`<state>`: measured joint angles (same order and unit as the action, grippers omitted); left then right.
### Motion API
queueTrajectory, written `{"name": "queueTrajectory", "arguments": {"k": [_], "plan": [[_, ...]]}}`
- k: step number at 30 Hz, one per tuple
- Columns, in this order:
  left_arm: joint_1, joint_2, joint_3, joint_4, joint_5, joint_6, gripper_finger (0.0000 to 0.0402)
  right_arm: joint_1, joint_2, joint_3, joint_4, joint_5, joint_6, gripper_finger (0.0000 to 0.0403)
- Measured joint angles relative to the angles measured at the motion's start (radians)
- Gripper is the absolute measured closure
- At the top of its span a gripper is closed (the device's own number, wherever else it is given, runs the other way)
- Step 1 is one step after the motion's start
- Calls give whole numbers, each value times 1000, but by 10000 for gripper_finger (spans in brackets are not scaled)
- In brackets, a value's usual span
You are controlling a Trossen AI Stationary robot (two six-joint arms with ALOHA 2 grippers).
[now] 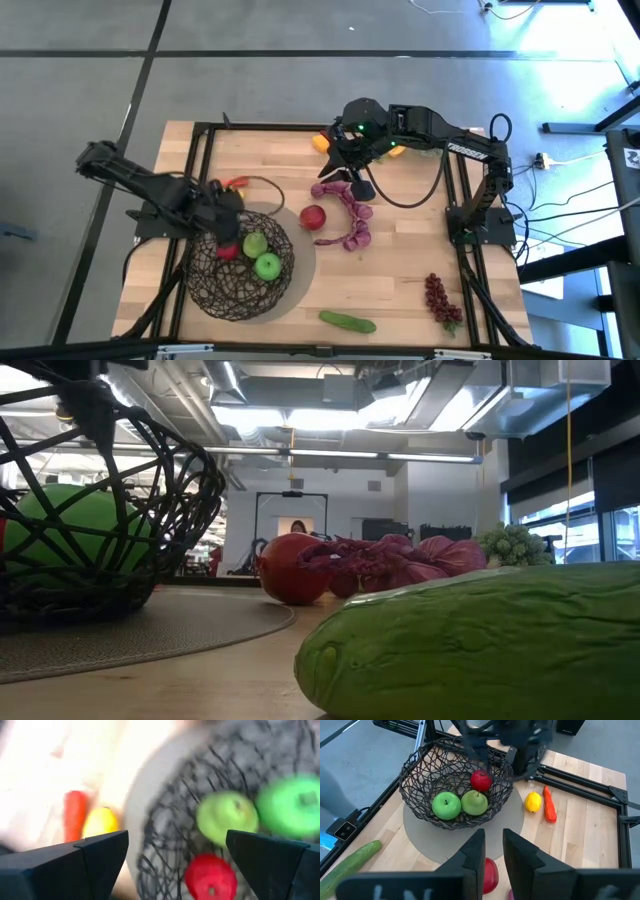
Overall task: Build produce basket
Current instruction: Put the red pomegranate into the black wire basket
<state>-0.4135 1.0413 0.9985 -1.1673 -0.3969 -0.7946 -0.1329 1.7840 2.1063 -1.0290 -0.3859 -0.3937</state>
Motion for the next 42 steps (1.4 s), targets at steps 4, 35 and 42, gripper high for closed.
{"name": "queueTrajectory", "arguments": {"k": [4,35,42], "plan": [[56,-34,13,-6,-59,-112,77,0,0,0,5,0,0,338],[265,-45,12,-6,-61,-86,78,9,2,-328,56,18,-24,338],[265,-56,12,-1,-65,-86,78,32,2,-422,118,16,50,338]]}}
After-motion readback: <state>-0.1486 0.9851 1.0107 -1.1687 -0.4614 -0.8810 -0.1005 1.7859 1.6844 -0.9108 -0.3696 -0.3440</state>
